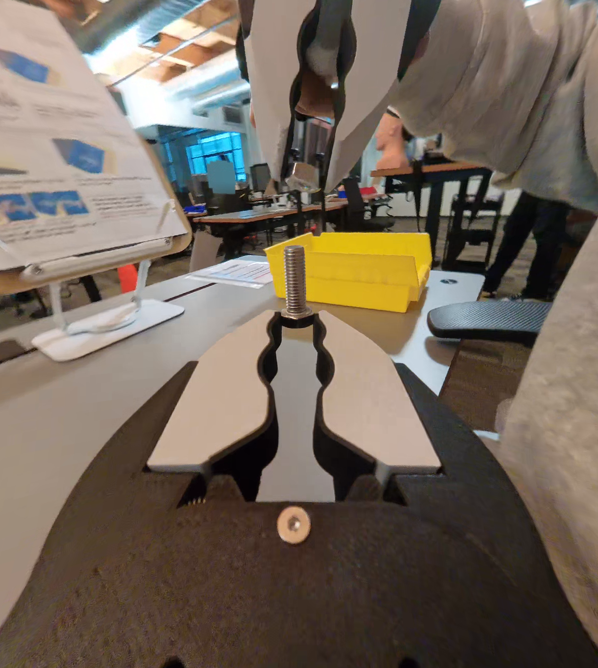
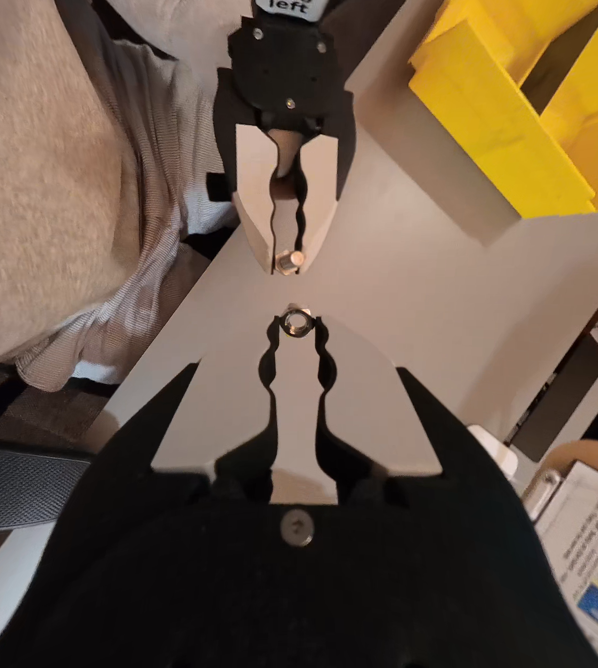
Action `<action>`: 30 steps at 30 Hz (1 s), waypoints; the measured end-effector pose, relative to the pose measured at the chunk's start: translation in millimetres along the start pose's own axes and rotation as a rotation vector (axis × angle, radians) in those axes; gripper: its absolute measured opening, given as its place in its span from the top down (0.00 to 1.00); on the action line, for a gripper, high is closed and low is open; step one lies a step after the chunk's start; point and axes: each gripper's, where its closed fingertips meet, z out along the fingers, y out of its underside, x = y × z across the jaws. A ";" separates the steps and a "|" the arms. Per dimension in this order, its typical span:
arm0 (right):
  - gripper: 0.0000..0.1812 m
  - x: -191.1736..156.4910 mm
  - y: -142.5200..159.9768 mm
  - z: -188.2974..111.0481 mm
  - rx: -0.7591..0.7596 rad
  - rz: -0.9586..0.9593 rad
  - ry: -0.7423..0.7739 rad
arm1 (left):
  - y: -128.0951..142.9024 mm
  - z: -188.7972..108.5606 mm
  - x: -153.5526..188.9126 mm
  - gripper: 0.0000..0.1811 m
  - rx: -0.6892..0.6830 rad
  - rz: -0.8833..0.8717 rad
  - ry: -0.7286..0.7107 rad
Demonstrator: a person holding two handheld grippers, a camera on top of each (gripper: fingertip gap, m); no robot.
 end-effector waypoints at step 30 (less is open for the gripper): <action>0.89 -46.7 76.1 16.8 -0.245 0.152 -0.101 | 40.5 79.4 39.6 0.90 -0.061 -0.035 0.507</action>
